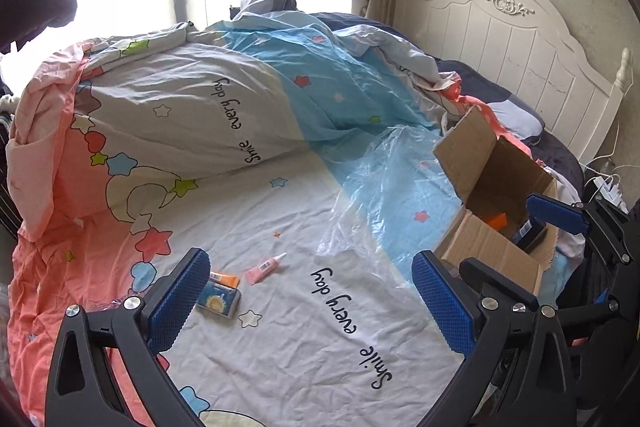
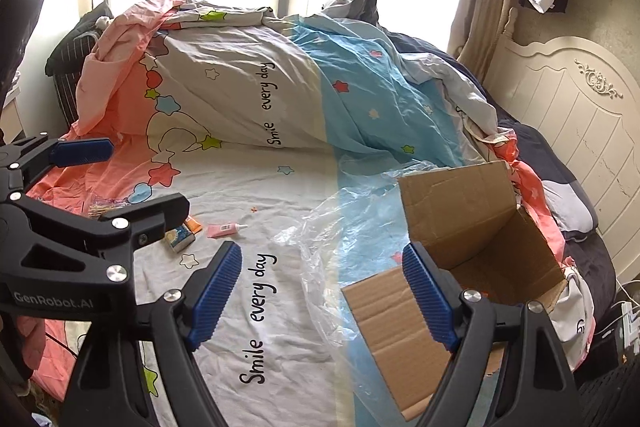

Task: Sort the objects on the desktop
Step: 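Withdraw both tools back toward the cotton swabs and tissue pack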

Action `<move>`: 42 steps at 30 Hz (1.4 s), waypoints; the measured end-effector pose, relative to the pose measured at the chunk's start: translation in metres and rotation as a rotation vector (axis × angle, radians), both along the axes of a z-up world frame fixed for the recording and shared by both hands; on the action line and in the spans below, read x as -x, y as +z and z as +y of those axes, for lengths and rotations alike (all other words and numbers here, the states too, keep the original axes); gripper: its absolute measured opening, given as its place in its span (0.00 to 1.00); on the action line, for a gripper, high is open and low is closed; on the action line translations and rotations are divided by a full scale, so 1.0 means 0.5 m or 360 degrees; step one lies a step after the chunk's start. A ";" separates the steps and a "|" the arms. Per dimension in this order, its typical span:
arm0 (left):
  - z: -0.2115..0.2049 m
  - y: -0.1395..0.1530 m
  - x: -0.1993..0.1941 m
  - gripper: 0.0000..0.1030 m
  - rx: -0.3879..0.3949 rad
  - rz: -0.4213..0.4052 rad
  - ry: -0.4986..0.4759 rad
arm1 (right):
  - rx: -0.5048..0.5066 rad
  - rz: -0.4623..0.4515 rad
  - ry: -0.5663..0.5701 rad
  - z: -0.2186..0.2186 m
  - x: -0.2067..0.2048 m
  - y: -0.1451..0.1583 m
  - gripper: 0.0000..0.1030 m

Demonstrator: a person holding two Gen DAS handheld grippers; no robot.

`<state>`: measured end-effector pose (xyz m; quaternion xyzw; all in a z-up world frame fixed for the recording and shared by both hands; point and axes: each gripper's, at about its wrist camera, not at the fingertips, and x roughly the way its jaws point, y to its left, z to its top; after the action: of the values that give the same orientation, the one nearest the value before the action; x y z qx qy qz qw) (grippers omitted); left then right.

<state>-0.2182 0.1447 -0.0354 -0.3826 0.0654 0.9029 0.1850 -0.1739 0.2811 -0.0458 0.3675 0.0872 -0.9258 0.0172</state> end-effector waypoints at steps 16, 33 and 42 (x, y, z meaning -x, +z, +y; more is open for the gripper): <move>-0.187 -0.088 0.073 1.00 0.0139 -0.0115 0.0173 | 0.0011 -0.0129 0.0230 -0.166 0.086 -0.081 0.78; -0.355 -0.189 0.130 1.00 0.0196 -0.0248 0.0277 | 0.0016 -0.0219 0.0455 -0.308 0.164 -0.186 0.78; -0.410 -0.226 0.150 1.00 0.0183 -0.0296 0.0288 | 0.0055 -0.0234 0.0551 -0.325 0.182 -0.219 0.78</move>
<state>-0.2931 -0.0605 -0.1486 -0.4789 0.0647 0.8713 0.0859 -0.2647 0.1188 -0.1551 0.4132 0.1317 -0.8810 0.1889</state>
